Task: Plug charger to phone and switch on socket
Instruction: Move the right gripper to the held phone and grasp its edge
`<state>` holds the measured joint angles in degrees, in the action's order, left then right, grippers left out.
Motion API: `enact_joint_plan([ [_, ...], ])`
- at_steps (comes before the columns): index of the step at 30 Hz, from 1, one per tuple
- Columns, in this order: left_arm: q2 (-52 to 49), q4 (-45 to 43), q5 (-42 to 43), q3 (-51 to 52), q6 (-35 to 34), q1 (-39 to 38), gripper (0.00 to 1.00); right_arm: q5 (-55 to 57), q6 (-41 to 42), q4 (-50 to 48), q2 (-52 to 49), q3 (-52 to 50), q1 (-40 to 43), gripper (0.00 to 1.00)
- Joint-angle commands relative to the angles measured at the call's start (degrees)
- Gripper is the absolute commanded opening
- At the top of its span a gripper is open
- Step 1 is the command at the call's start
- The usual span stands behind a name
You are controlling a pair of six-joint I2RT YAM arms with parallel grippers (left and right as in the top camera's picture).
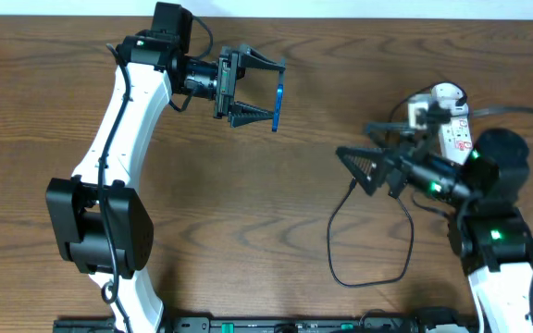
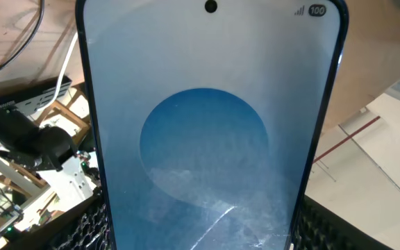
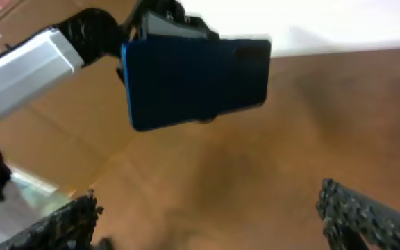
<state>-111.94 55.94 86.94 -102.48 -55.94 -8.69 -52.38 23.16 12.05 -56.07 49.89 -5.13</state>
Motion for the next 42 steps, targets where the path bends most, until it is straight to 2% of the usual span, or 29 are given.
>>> enact_joint_plan([
  [1, 2.1, 0.0, 3.1, -0.2, -0.3, 0.3, 0.78, 3.5, -0.8, 9.0, -3.0, 9.7, -3.7, 0.99],
  [3, 2.1, 0.0, 3.0, -0.2, -0.3, 0.3, 0.78, 12.2, -3.6, 17.7, -4.5, 15.1, -6.3, 0.99],
  [6, 2.1, 0.0, 1.9, -0.2, -0.3, 0.3, 0.77, 31.6, -5.3, 34.3, -9.8, 28.3, -13.9, 0.99],
  [11, 2.1, 0.1, -1.1, -0.2, -0.3, 0.3, 0.78, 48.4, -2.8, 48.4, -19.5, 44.2, -23.5, 0.99],
  [17, 2.1, 0.1, -2.6, -0.2, -0.8, 0.3, 0.77, 45.4, -2.1, 39.0, -23.8, 47.3, -33.5, 0.99],
  [18, 2.1, 0.1, -2.6, -0.2, -0.9, 0.3, 0.78, 47.5, 1.5, 38.9, -24.2, 47.3, -34.3, 0.99],
  [22, 2.1, 0.1, -3.7, -0.2, -1.0, 0.3, 0.78, 56.0, 8.5, 41.6, -26.2, 47.3, -35.6, 0.99],
  [25, 2.1, 0.1, -6.7, -0.2, -1.9, 0.3, 0.77, 58.9, 11.6, 41.5, -28.2, 47.3, -36.5, 0.91],
  [28, 2.1, -0.4, -7.1, -0.2, -2.9, 0.3, 0.77, 64.4, 13.3, 41.2, -30.1, 47.3, -37.3, 0.91],
  [33, 2.1, -1.0, -12.3, -0.2, -3.6, 0.3, 0.78, 64.5, 15.0, 39.3, -34.4, 47.3, -37.7, 0.90],
  [38, 2.1, -1.0, -19.9, -0.2, -4.2, 0.3, 0.77, 64.5, 16.0, 37.6, -35.7, 47.3, -37.7, 0.83],
  [42, 2.1, -1.2, -20.3, -0.2, -4.4, 0.3, 0.78, 65.0, 16.0, 37.4, -36.1, 47.3, -37.7, 0.75],
])
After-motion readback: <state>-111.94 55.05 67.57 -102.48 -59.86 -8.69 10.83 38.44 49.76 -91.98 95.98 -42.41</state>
